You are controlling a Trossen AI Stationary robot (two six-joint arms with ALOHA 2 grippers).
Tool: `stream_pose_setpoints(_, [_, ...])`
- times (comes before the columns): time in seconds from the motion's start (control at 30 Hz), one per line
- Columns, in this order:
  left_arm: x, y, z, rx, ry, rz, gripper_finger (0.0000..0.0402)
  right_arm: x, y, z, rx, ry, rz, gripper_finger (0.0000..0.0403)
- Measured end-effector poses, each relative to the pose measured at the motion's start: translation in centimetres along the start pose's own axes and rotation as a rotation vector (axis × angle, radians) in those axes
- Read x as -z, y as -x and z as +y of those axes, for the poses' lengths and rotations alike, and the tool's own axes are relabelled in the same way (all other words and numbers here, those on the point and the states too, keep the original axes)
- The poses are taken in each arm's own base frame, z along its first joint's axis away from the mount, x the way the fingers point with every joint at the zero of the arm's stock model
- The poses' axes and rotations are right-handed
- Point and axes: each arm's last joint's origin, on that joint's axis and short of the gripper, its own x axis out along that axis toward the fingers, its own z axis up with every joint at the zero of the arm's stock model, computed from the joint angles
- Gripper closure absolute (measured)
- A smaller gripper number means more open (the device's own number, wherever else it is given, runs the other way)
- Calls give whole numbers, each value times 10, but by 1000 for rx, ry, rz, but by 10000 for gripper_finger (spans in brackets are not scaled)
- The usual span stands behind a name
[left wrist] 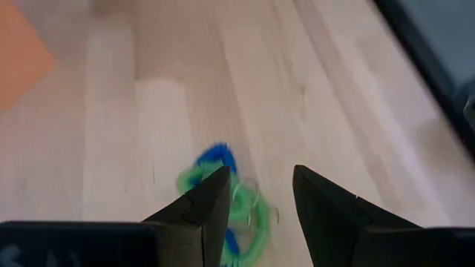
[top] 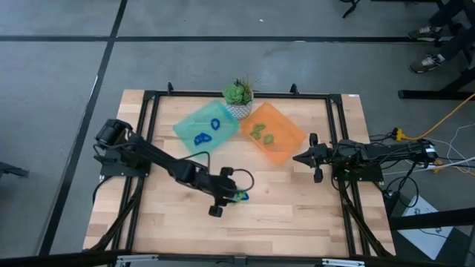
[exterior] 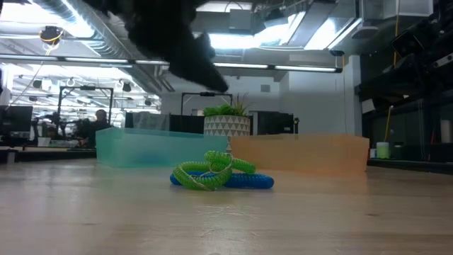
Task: Sort spring keychains
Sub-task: Put the green spring keychain into the orange bin
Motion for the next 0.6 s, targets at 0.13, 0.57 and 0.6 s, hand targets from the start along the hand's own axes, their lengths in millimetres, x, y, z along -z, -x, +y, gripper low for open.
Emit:
stream_pose_setpoints(0.13, [-2, -9, -1, 2, -47, 84, 258, 0, 0, 0, 0, 0, 0, 395])
stream_pose_setpoints(0.57, [21, -42, 7, -43, -139, 243, 258, 0, 0, 0, 0, 0, 0, 395])
stream_pose_setpoints(0.6, [22, -43, 7, -61, -161, 250, 258, 0, 0, 0, -1, 0, 0, 395])
